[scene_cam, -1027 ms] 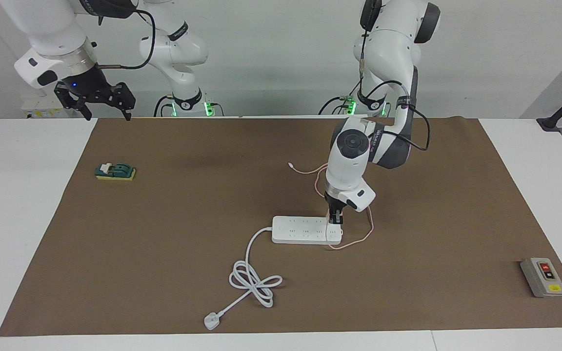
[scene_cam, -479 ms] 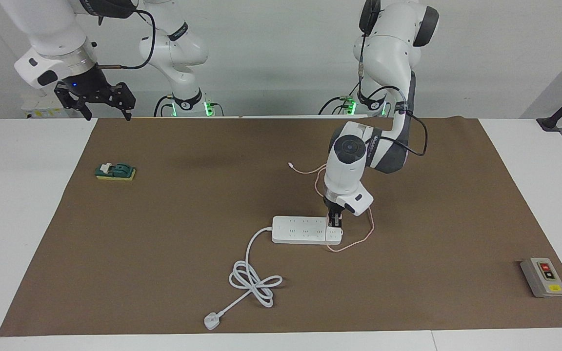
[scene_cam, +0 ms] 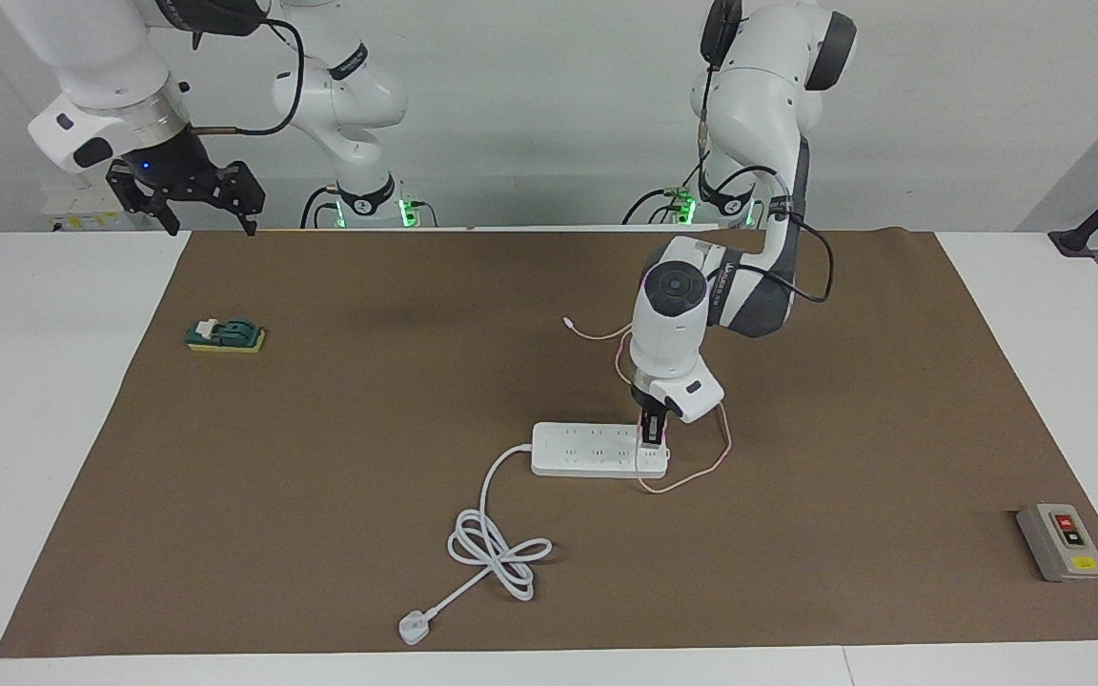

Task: Plug charger into power strip

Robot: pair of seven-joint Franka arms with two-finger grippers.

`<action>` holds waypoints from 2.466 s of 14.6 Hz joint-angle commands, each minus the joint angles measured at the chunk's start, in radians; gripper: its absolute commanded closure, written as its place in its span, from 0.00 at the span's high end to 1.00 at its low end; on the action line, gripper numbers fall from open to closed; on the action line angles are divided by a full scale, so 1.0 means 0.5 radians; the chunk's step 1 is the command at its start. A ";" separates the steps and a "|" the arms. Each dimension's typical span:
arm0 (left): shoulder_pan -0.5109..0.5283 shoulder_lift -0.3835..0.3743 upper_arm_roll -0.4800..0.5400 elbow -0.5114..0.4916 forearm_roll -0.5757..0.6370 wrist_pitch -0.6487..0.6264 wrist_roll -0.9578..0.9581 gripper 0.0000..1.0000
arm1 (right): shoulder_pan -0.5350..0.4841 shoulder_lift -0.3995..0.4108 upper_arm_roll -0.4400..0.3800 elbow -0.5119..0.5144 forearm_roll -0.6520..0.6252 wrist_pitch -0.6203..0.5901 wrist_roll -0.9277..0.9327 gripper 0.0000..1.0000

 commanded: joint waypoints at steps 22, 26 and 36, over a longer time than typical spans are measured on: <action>0.935 -1.179 0.033 -0.060 -0.148 -1.172 3.403 1.00 | -0.009 0.012 0.005 0.027 0.023 -0.013 -0.051 1.00; 0.889 -1.149 0.018 -0.137 -0.191 -1.049 3.495 1.00 | -0.009 0.012 0.005 0.027 0.023 -0.013 -0.051 1.00; 0.812 -1.133 0.009 -0.186 -0.305 -1.006 3.658 1.00 | -0.009 0.012 0.005 0.027 0.023 -0.013 -0.051 1.00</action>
